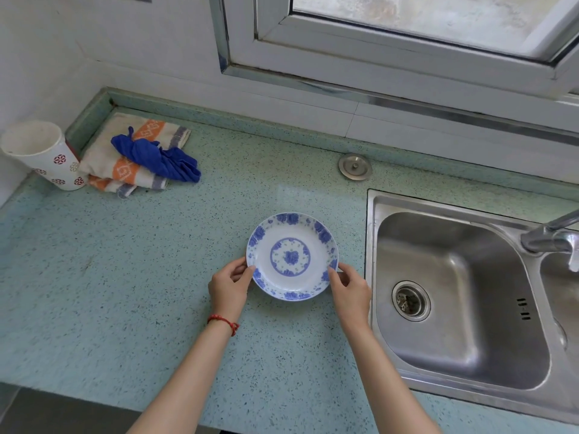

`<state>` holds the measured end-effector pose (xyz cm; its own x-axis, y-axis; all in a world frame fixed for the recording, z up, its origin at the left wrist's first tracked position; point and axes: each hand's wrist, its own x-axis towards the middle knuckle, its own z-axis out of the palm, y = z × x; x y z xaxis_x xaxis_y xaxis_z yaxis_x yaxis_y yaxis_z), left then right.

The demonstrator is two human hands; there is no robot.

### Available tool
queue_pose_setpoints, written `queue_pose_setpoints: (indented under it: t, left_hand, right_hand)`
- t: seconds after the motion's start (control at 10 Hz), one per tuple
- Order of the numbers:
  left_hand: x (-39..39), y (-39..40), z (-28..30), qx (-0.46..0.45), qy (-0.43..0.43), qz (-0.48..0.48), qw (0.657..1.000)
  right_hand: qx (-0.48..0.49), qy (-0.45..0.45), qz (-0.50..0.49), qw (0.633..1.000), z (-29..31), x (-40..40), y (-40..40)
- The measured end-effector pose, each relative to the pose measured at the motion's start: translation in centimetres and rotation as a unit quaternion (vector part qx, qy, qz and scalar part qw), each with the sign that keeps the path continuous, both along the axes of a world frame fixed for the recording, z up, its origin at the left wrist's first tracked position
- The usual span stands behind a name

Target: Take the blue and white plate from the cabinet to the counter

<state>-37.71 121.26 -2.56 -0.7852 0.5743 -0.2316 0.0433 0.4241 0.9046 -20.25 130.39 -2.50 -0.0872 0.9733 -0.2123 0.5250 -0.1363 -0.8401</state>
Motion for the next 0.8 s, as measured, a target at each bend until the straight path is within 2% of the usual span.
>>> queue_pose_setpoints:
  t: [0.3,0.5,0.8]
  left_hand:
    - [1.5,-2.6,1.3,0.006,-0.007,-0.015,1.000]
    - [3.6,-4.8,2.4,-0.019,0.068,-0.043,0.997]
    - [10.9,-10.0,3.0,-0.055,0.118,-0.043,0.991]
  right_hand:
    - [0.003,-0.006,0.026,1.000,1.3,1.0,-3.2]
    - [0.042,-0.060,0.105,0.992,2.3,2.3,-4.7]
    - [0.073,-0.089,0.227,0.967,3.9,8.6,-7.4]
